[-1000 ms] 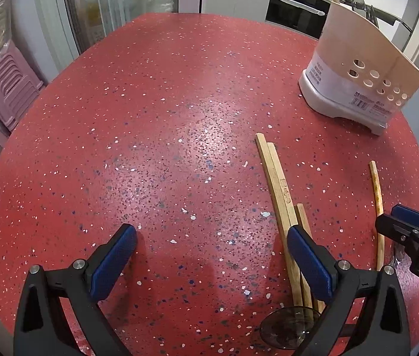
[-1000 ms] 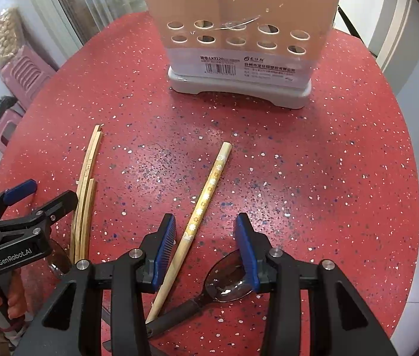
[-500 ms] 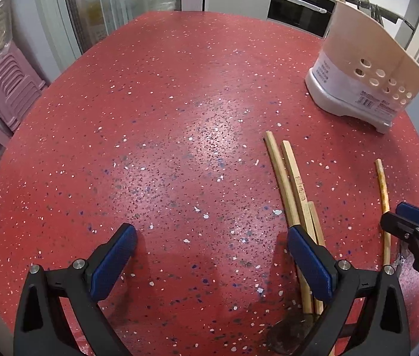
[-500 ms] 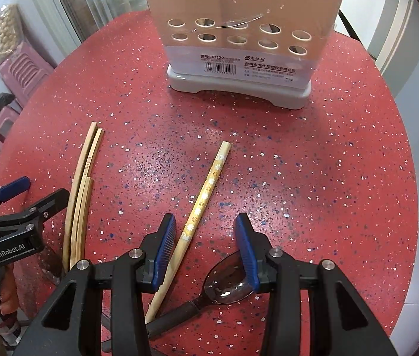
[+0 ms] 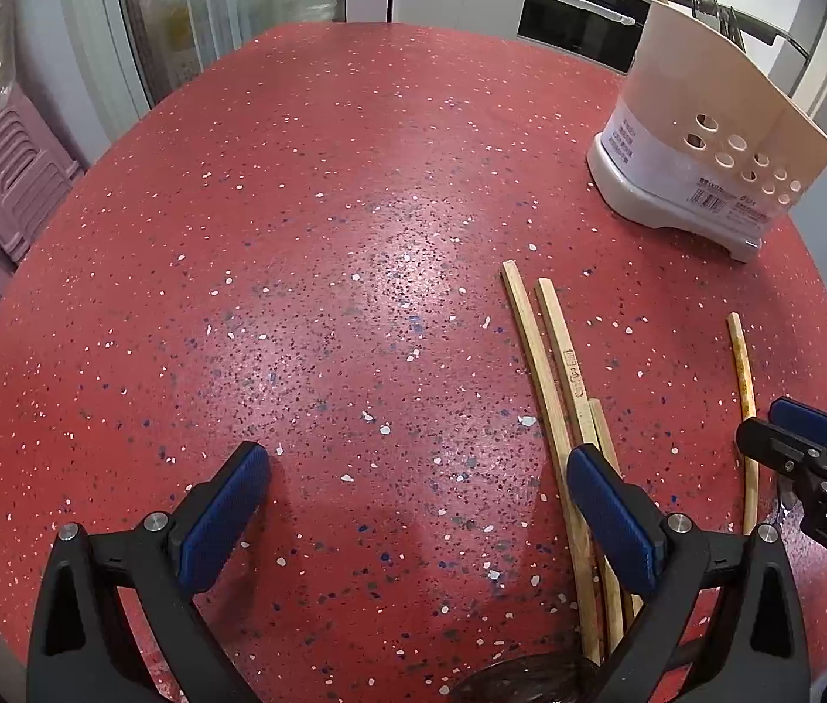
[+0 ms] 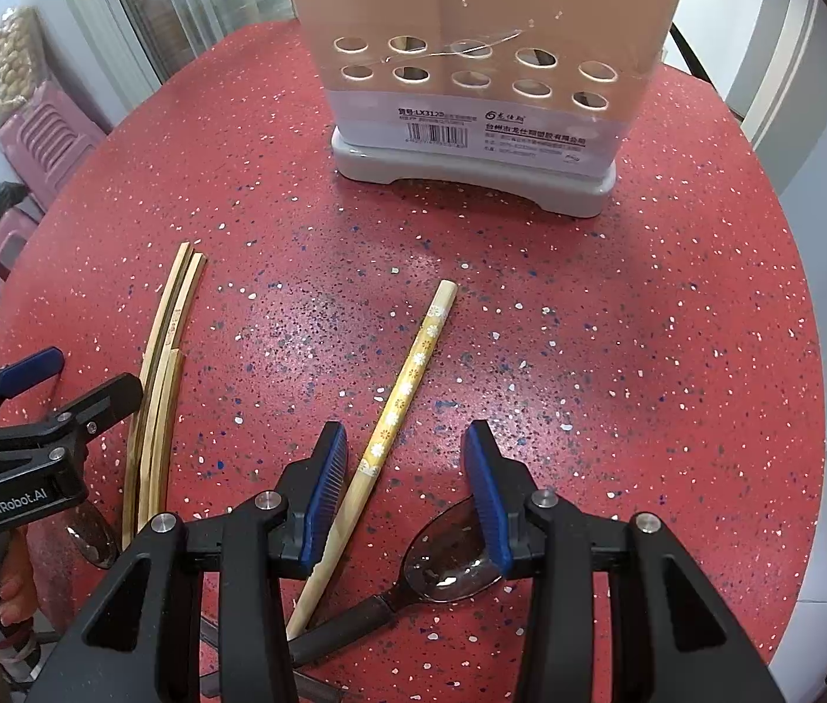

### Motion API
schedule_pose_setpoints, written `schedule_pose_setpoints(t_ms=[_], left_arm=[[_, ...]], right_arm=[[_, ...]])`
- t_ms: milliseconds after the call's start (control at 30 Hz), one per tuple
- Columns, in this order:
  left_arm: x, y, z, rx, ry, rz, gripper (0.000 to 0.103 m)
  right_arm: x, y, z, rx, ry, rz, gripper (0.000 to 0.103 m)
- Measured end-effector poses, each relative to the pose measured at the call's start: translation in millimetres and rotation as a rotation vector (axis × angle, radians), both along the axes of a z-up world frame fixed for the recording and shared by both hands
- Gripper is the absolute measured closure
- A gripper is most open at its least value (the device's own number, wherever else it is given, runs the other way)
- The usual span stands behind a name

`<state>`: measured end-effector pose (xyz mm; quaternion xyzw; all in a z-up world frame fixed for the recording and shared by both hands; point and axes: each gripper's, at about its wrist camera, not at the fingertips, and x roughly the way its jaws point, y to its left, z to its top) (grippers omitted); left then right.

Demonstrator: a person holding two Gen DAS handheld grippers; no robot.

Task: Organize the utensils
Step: 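Position the right tool over the yellow-patterned chopstick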

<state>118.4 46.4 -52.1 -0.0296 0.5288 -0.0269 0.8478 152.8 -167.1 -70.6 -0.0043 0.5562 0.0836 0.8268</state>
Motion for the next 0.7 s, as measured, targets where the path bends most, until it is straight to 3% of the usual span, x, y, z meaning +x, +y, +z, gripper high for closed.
schedule_pose_setpoints(t_ms=[300,700], left_arm=[[5.8,-3.2,2.1,0.016,0.016,-0.014,0.0],[3.7,-0.8,2.0,-0.039,0.031,-0.011,0.0]], right_arm=[[1.3,12.5,0.7,-0.014,0.012,0.022,0.057],[6.4,21.7,-1.1,-0.008,0.009,0.029,0.057]])
